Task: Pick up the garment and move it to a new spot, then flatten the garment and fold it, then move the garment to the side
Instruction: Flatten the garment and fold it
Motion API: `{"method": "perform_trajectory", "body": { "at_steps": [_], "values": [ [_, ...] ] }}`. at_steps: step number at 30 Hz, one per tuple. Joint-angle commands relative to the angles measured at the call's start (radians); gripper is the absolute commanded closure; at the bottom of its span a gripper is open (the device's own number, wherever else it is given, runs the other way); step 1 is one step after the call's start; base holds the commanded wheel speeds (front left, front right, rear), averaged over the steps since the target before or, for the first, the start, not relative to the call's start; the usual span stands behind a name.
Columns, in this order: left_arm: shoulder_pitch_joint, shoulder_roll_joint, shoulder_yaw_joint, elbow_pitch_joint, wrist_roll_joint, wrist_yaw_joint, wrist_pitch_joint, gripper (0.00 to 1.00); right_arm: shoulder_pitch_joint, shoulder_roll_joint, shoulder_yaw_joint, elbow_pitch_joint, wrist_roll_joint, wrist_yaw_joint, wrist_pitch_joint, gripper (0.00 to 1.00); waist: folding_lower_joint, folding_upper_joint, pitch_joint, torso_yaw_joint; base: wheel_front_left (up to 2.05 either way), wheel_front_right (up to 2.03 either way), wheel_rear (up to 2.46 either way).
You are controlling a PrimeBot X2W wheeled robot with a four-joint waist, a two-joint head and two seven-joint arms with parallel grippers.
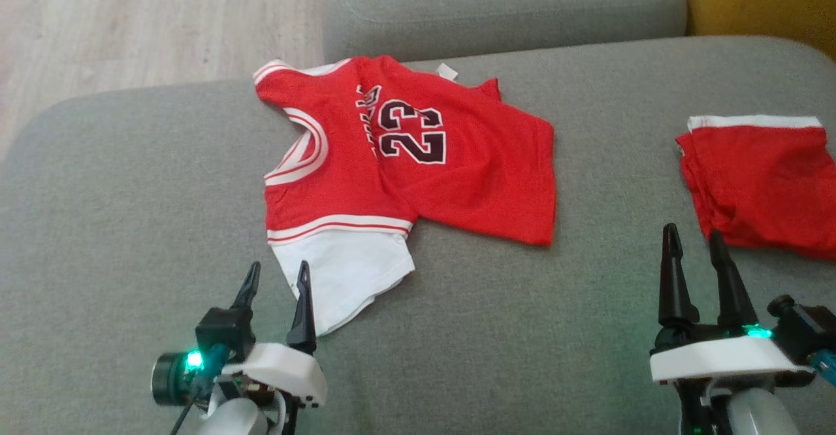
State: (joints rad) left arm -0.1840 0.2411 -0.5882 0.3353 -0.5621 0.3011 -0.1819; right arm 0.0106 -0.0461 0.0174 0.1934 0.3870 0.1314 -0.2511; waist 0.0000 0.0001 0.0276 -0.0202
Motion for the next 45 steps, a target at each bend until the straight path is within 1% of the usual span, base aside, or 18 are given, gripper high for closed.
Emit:
{"method": "perform_trajectory", "body": {
  "at_steps": [1,4,7,8,11,17,19,21,24,28,32,34,37,38,39,40,41,45],
  "values": [
    [-0.064,0.017,0.025,-0.001,-0.013,-0.005,0.033,0.00,-0.041,-0.004,0.029,-0.037,-0.005,-0.001,-0.011,0.00,0.0000,-0.0001,0.022,-0.018,0.00,0.00,0.00],
    [-0.086,0.021,0.018,0.050,-0.020,0.001,0.093,0.00,-0.047,-0.004,0.035,-0.039,-0.006,-0.001,-0.011,0.00,0.0000,-0.0001,0.049,-0.038,0.00,0.00,0.00],
    [-0.104,0.025,0.025,0.087,-0.023,0.014,0.115,0.00,-0.053,-0.004,0.038,-0.041,-0.005,-0.001,-0.011,0.00,0.0000,-0.0001,0.068,-0.052,0.00,0.00,0.00],
    [-0.115,0.027,0.027,0.131,-0.033,0.018,0.151,0.00,-0.059,-0.004,0.041,-0.042,-0.001,-0.001,-0.011,0.00,0.0000,-0.0001,0.081,-0.065,0.00,0.00,0.00],
    [-0.128,0.029,0.031,0.165,-0.041,0.020,0.173,0.00,-0.063,-0.004,0.043,-0.043,0.003,-0.001,-0.011,0.00,0.0000,-0.0001,0.094,-0.078,0.00,0.00,0.00],
    [-0.144,0.023,0.022,0.234,-0.070,-0.003,0.241,0.00,-0.070,-0.004,0.044,-0.043,0.010,-0.001,-0.011,0.00,0.0000,-0.0001,0.110,-0.099,0.00,0.00,0.00],
    [-0.149,0.028,0.012,0.246,-0.065,-0.013,0.245,0.00,-0.070,-0.004,0.045,-0.042,0.011,-0.001,-0.011,0.00,0.0000,-0.0001,0.112,-0.104,0.00,0.00,0.00],
    [-0.156,0.033,0.005,0.259,-0.056,-0.016,0.241,1.00,-0.072,-0.004,0.047,-0.042,0.012,-0.001,-0.011,0.00,0.0000,-0.0001,0.112,-0.107,0.00,0.00,0.00],
    [-0.165,0.039,0.017,0.268,-0.058,-0.015,0.212,1.00,-0.076,-0.004,0.048,-0.040,0.013,-0.001,-0.011,0.00,0.0000,-0.0001,0.109,-0.110,0.00,0.00,0.00],
    [-0.191,0.055,0.070,0.255,-0.062,0.008,0.114,1.00,-0.077,-0.004,0.045,-0.040,0.013,-0.001,-0.011,0.00,0.0000,-0.0001,0.105,-0.107,0.00,0.00,0.00],
    [-0.213,0.085,0.132,0.247,-0.072,0.032,0.026,1.00,-0.075,-0.004,0.042,-0.037,0.012,-0.001,-0.011,0.00,0.0000,-0.0001,0.101,-0.099,0.00,0.00,0.00],
    [-0.216,0.101,0.144,0.247,-0.068,0.043,0.008,1.00,-0.075,-0.004,0.041,-0.035,0.013,-0.001,-0.011,0.00,0.0000,-0.0001,0.100,-0.095,0.00,0.00,0.00],
    [-0.212,0.118,0.153,0.248,-0.070,0.046,0.001,1.00,-0.072,-0.004,0.042,-0.031,0.012,-0.001,-0.011,0.00,0.0000,-0.0001,0.097,-0.086,0.00,0.00,0.00],
    [-0.209,0.120,0.156,0.246,-0.071,0.050,-0.003,0.95,-0.071,-0.004,0.042,-0.029,0.012,-0.001,-0.011,0.00,0.0000,-0.0001,0.095,-0.083,0.00,0.00,0.00],
    [-0.206,0.122,0.158,0.243,-0.071,0.053,-0.005,0.67,-0.070,-0.004,0.041,-0.028,0.011,-0.001,-0.011,0.00,0.0000,-0.0001,0.094,-0.080,0.00,0.00,0.00],
    [-0.202,0.122,0.159,0.241,-0.071,0.057,-0.008,0.18,-0.070,-0.004,0.040,-0.026,0.010,-0.001,-0.011,0.00,0.0000,-0.0001,0.092,-0.077,0.00,0.00,0.00],
    [-0.198,0.121,0.160,0.237,-0.071,0.059,-0.013,0.00,-0.070,-0.004,0.039,-0.024,0.010,-0.001,-0.011,0.00,0.0000,-0.0001,0.090,-0.074,0.00,0.00,0.00],
    [-0.182,0.102,0.169,0.193,-0.076,0.059,-0.045,0.00,-0.068,-0.004,0.039,-0.017,0.011,-0.001,-0.011,0.00,0.0000,-0.0001,0.073,-0.057,0.00,0.00,0.00]
  ]
}}
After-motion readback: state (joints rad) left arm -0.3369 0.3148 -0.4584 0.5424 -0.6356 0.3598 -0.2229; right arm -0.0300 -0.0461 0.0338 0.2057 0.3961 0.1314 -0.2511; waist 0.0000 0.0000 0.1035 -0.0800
